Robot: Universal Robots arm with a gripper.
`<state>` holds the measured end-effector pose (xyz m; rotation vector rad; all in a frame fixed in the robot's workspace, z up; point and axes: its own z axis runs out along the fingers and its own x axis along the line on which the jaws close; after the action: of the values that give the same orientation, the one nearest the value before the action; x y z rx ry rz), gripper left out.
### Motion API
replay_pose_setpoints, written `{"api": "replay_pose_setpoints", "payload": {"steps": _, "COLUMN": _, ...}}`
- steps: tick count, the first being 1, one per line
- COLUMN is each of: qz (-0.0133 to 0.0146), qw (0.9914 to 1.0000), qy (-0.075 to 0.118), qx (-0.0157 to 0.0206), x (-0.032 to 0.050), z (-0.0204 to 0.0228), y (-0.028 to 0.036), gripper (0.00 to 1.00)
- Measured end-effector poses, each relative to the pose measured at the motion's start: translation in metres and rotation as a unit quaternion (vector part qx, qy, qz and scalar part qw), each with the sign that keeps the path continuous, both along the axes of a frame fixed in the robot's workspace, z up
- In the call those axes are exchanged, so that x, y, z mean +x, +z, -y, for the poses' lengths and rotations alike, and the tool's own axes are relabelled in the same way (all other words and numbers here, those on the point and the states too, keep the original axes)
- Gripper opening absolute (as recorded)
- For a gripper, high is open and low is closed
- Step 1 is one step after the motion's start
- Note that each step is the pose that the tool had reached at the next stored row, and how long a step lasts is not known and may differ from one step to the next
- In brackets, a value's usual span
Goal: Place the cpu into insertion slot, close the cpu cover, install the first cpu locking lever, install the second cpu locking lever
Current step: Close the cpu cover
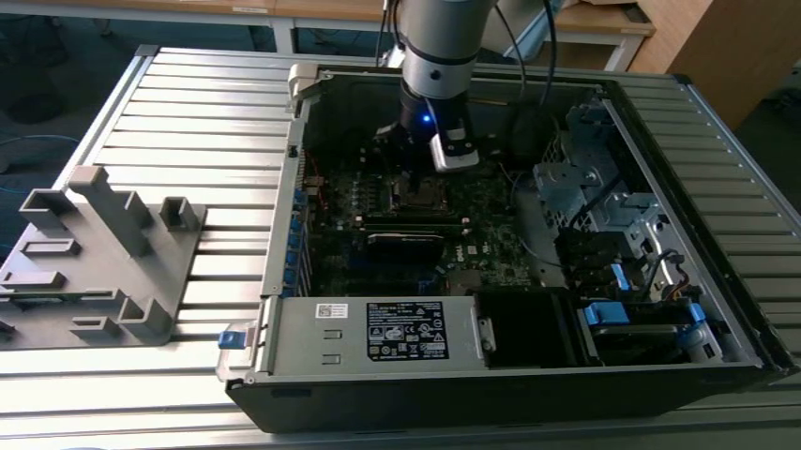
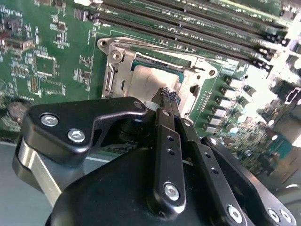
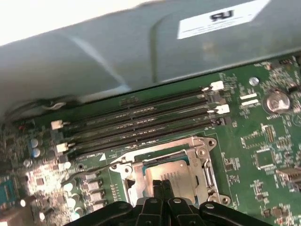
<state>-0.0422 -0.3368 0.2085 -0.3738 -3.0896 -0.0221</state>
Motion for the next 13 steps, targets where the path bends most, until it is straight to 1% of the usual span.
{"api": "replay_pose_setpoints", "payload": {"steps": 2, "qz": 0.0, "qw": 0.99987, "qy": 0.016, "qx": 0.0, "x": 0.0, "z": 0.0, "y": -0.0003, "gripper": 0.11}}
{"api": "replay_pose_setpoints", "payload": {"steps": 5, "qz": 0.0, "qw": 0.9993, "qy": 0.037, "qx": 0.0, "x": 0.0, "z": 0.0, "y": -0.0005, "gripper": 0.11}}
{"api": "replay_pose_setpoints", "payload": {"steps": 6, "qz": 0.0, "qw": 0.99913, "qy": 0.042, "qx": 0.0, "x": 0.0, "z": 0.0, "y": -0.0006, "gripper": 0.11}}
{"api": "replay_pose_setpoints", "payload": {"steps": 11, "qz": 0.0, "qw": 0.99907, "qy": 0.043, "qx": 0.0, "x": 0.0, "z": 0.0, "y": -0.0006, "gripper": 0.11}}
{"api": "replay_pose_setpoints", "payload": {"steps": 13, "qz": 0.0001, "qw": 0.99877, "qy": 0.05, "qx": 0.0005, "x": 0.0, "z": 0.0, "y": -0.0006, "gripper": 0.11}}
